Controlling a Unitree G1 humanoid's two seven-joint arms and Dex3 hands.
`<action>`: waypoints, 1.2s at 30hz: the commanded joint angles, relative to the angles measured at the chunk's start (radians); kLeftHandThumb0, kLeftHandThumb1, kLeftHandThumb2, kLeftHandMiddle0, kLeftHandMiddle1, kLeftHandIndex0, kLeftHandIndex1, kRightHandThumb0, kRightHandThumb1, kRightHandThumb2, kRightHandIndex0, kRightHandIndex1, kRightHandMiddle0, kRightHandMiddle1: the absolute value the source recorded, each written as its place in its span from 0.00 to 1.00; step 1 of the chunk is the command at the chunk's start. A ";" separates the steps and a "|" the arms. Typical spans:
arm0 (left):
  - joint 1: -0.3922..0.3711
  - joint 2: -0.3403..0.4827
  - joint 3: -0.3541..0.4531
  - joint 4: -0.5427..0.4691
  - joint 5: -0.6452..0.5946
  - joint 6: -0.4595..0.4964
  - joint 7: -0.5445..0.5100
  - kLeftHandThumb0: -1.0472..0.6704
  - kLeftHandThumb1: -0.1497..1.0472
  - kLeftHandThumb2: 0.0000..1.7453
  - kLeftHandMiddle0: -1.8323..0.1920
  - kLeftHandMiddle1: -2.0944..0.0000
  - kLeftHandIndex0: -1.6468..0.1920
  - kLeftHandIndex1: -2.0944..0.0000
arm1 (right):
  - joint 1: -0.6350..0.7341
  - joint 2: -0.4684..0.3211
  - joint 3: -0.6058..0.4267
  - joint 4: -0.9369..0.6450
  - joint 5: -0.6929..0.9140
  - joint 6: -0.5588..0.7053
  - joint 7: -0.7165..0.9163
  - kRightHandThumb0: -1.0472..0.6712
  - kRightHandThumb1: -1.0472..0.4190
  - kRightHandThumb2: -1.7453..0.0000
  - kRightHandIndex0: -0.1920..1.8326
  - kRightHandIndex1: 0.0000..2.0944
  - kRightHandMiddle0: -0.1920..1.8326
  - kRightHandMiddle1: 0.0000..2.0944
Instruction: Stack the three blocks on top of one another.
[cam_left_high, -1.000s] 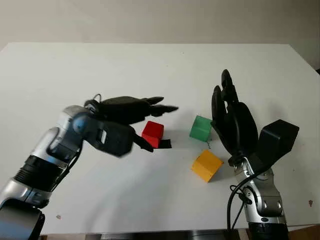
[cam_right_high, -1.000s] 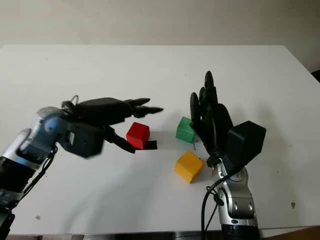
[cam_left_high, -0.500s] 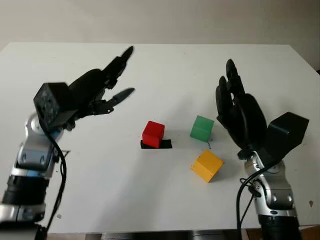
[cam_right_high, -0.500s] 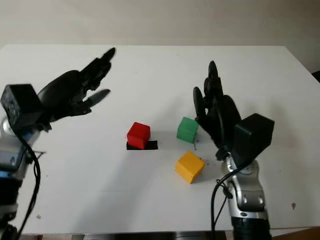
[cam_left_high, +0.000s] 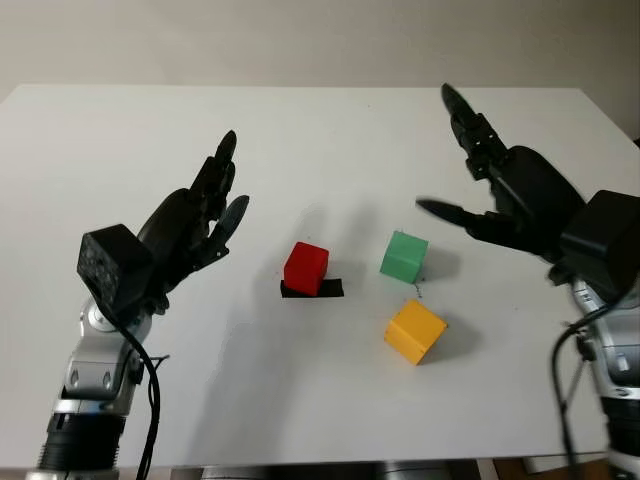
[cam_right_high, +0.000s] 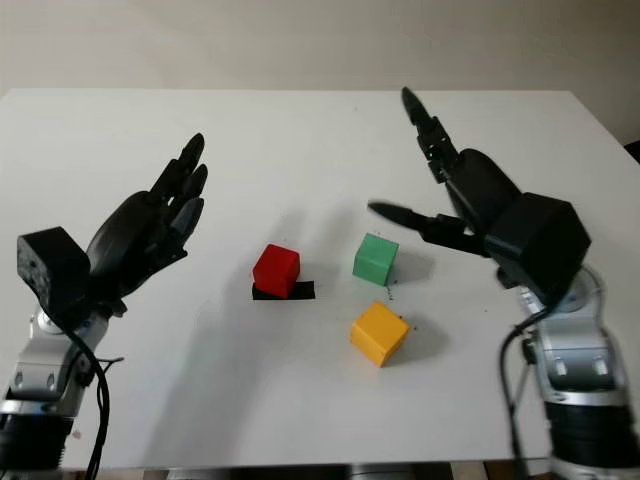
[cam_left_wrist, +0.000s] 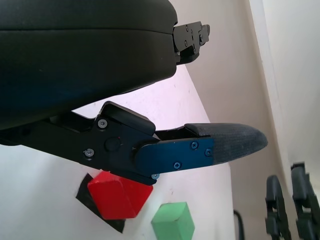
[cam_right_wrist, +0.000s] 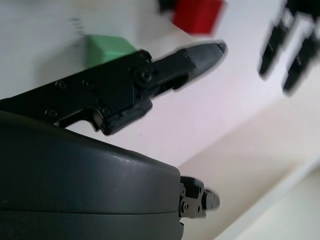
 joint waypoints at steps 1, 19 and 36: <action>0.016 -0.018 -0.004 -0.026 -0.001 0.000 0.019 0.14 1.00 0.35 1.00 1.00 1.00 1.00 | -0.033 -0.073 0.007 -0.020 -0.006 -0.053 0.060 0.25 0.17 0.99 0.08 0.04 0.18 0.08; 0.055 -0.051 0.014 -0.073 -0.041 -0.010 0.055 0.17 1.00 0.39 1.00 1.00 1.00 1.00 | -0.006 -0.357 0.050 -0.239 -0.196 -0.405 0.284 0.19 0.26 0.98 0.16 0.04 0.38 0.04; 0.073 -0.046 0.005 -0.123 0.007 0.016 0.106 0.13 1.00 0.33 1.00 1.00 1.00 1.00 | 0.068 -0.230 0.153 -0.082 -0.379 -0.492 0.078 0.21 0.23 0.96 0.15 0.03 0.38 0.03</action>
